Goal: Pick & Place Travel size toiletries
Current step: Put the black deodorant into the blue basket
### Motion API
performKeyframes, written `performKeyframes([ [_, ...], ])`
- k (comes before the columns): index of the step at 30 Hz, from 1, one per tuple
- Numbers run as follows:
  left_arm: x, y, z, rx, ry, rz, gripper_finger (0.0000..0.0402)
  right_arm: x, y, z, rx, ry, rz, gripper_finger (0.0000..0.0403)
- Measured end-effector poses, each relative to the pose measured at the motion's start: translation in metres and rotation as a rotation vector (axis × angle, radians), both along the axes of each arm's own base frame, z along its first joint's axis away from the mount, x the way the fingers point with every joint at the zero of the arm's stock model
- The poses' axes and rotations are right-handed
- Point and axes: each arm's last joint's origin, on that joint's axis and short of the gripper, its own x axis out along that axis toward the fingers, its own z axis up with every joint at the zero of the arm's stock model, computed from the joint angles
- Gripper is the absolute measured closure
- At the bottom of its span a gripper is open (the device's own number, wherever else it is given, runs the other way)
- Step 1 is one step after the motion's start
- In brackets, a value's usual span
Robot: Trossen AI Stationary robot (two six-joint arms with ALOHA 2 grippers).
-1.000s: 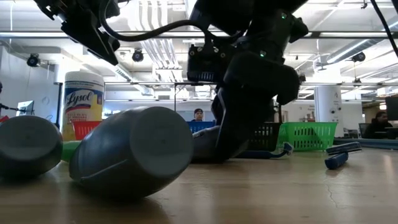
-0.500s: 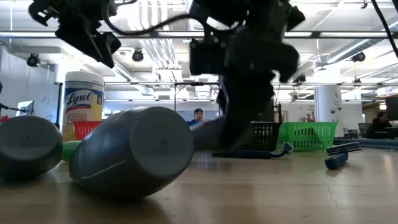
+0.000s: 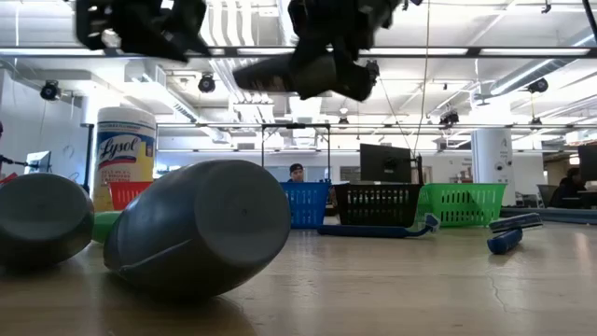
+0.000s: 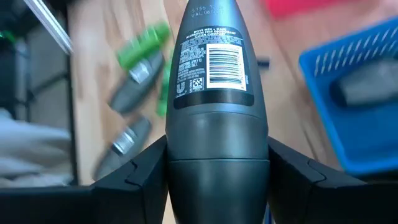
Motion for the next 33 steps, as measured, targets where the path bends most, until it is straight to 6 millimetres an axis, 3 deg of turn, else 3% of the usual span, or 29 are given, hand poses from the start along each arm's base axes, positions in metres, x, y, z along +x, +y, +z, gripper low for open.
performKeyframes([
  [11,0.027,-0.006,0.018,0.122,-0.265,-0.047,0.0127,0.009,-0.026,0.066,0.030,-0.211,-0.043,0.0206],
  [22,0.045,-0.011,0.018,0.130,-0.348,-0.064,0.0127,0.008,-0.029,0.070,0.068,-0.193,-0.054,0.0204],
  [33,0.047,-0.019,0.016,0.044,-0.351,-0.108,0.0161,0.008,-0.029,0.070,0.097,-0.191,-0.019,0.0203],
])
